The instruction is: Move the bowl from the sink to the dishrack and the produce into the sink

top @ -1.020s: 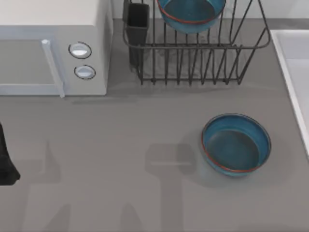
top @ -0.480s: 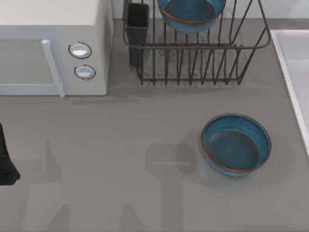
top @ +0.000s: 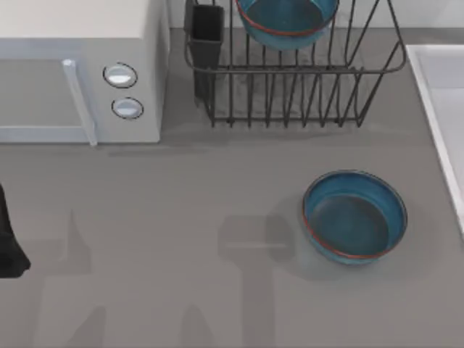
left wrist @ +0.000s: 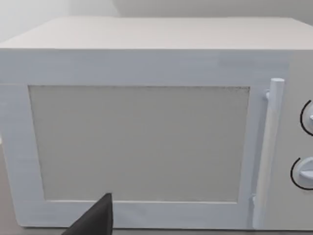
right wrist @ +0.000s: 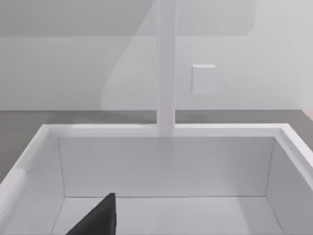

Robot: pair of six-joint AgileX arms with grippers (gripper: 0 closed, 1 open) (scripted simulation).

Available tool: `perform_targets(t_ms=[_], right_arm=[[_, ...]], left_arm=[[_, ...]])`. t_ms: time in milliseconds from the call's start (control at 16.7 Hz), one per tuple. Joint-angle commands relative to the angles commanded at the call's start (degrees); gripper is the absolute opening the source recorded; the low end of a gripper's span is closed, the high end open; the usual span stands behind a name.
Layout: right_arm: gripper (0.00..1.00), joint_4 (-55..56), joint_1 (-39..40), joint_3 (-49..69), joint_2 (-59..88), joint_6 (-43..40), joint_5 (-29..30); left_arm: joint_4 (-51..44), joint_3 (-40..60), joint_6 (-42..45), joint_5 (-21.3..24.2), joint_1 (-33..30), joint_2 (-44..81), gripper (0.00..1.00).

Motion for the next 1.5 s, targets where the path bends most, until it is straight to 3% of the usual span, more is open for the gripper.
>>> perform_targets(t_ms=[420,1140,1500], right_arm=[[1.00,-20.29,6.27,-5.69,-26.12,-0.27,6.10],[1.00,-79.12,23.38,-23.78,-103.32,0.10,21.71],[1.00,-95.22,29.00,-27.31,-122.44,-0.61,26.78]], left_arm=[[0.00,0.00,0.00,0.00,0.00,0.00,1.00],[0.00,0.00,0.00,0.00,0.00,0.00,1.00],[0.00,0.00,0.00,0.00,0.00,0.00,1.00]])
